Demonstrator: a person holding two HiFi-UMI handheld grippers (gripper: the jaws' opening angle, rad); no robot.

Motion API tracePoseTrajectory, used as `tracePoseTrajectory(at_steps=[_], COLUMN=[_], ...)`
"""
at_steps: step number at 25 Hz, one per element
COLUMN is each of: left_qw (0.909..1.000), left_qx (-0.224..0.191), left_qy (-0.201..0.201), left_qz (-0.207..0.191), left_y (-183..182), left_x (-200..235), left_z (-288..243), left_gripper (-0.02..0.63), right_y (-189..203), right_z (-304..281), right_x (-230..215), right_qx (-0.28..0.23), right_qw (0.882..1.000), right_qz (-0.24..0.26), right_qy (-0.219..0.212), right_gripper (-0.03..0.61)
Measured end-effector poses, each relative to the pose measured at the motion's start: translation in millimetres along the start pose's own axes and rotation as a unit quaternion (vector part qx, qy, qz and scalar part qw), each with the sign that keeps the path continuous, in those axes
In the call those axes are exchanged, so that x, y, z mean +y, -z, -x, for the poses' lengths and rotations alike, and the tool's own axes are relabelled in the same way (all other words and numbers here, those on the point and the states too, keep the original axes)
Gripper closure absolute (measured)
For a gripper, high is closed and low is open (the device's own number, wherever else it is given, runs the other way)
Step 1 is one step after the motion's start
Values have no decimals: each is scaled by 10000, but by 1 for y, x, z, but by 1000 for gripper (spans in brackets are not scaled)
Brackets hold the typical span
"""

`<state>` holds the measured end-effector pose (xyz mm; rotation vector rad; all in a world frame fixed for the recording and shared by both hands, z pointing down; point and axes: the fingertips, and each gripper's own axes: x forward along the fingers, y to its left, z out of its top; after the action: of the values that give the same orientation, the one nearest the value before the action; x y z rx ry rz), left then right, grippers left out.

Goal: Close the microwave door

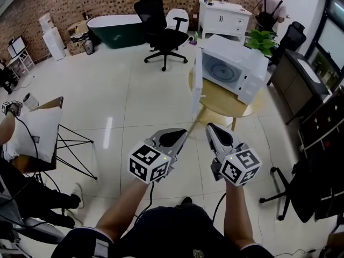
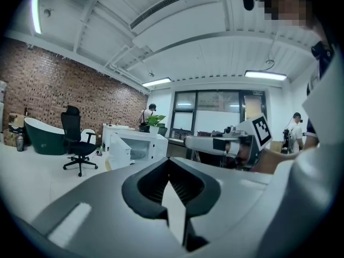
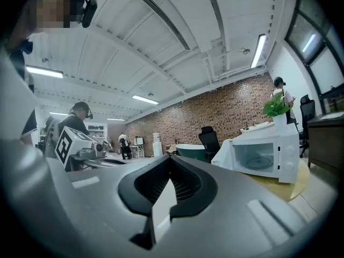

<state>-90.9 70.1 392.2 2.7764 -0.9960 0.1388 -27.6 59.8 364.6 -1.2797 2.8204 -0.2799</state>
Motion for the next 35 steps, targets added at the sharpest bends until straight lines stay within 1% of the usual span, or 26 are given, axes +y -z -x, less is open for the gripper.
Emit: tracePoseTrajectory(at_steps=[7, 14, 20, 25, 28, 35], left_qw=[10000, 9998, 9998, 9997, 9998, 9996], left_qx=[58, 84, 1, -43, 9, 208], left_qy=[-37, -153, -164, -213, -204, -189], left_qz=[-50, -81, -76, -104, -49, 46], left_y=[-8, -16, -24, -36, -38, -27], left_x=[-2, 26, 68, 116, 142, 193], left_z=[-54, -91, -127, -155, -167, -190], left_gripper=[601, 601, 601, 601, 601, 601], right_y=[-8, -15, -12, -13, -15, -14], right_z=[12, -5, -40, -80, -106, -154], right_x=[-60, -99, -134, -164, -176, -197], right_qx=[56, 125, 262, 325, 341, 327], right_qw=[9998, 9994, 9988, 9985, 9985, 9984], right_qz=[95, 257, 305, 292, 266, 268], right_qy=[159, 197, 267, 317, 331, 375], right_gripper=[577, 577, 577, 577, 577, 577])
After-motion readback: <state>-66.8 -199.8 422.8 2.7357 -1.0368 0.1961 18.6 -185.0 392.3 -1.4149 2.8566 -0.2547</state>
